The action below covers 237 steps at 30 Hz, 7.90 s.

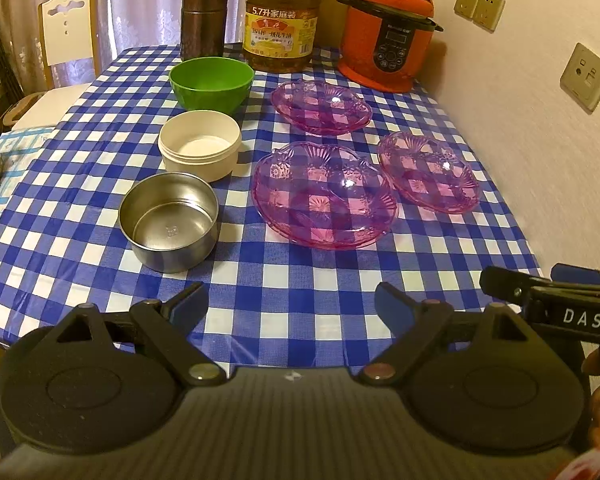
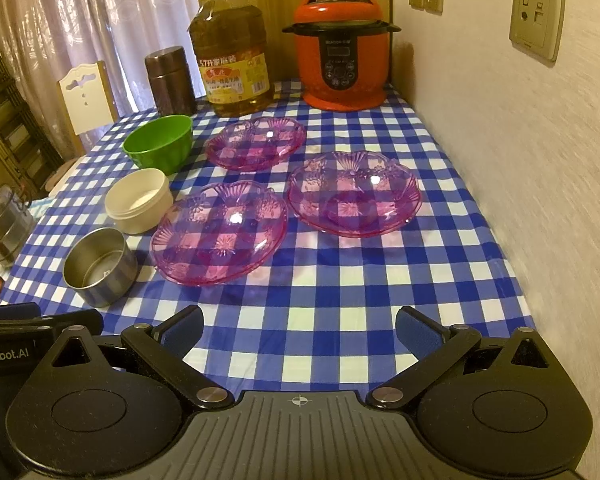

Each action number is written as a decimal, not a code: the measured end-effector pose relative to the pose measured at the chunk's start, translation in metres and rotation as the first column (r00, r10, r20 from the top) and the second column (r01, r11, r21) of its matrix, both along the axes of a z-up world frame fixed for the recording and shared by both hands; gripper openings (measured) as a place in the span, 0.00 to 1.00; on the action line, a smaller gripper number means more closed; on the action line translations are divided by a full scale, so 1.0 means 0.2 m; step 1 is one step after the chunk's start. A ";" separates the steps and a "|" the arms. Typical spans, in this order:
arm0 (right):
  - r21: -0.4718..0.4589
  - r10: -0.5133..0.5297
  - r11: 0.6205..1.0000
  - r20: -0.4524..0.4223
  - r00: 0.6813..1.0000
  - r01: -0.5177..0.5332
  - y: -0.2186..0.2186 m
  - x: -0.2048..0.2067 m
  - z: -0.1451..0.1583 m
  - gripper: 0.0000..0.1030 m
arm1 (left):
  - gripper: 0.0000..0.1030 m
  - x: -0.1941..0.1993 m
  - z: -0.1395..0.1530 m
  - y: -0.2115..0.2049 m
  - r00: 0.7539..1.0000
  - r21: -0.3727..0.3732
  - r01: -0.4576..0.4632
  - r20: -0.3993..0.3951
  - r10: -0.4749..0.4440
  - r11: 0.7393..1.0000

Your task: Organize plates and bowls

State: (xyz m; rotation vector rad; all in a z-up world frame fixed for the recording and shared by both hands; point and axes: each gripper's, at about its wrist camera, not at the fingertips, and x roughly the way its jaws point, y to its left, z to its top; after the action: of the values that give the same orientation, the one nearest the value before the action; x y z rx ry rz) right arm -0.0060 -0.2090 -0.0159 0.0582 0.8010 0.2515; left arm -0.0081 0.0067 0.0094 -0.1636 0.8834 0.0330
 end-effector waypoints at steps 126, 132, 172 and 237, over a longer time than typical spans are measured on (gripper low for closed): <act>0.290 -0.040 0.954 -0.148 0.988 0.082 0.10 0.67 -0.44 0.13 | 0.10 0.63 -0.44 0.26 0.985 -0.243 -0.171 -0.039 0.166 0.955; 0.306 -0.038 0.949 -0.102 0.994 0.067 0.06 0.60 -0.35 0.13 | 0.10 0.58 -0.31 0.21 0.990 -0.232 -0.140 0.003 0.144 0.963; 0.259 -0.270 0.927 -0.036 0.962 0.270 -0.51 0.88 -0.38 0.13 | 0.11 1.13 -0.38 -0.42 0.996 -0.210 0.086 0.012 -0.085 0.974; 0.264 -0.218 0.941 0.003 0.976 0.209 -0.34 0.50 -0.14 0.42 | 0.30 0.77 -0.11 -0.10 0.997 -0.120 -0.006 0.080 0.016 0.993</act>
State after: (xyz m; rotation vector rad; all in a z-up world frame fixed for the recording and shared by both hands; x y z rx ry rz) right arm 0.0930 -0.2761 -0.0436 0.3888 0.7182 0.1505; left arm 0.1469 -0.0124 -0.0119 -0.2802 0.8043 -0.0168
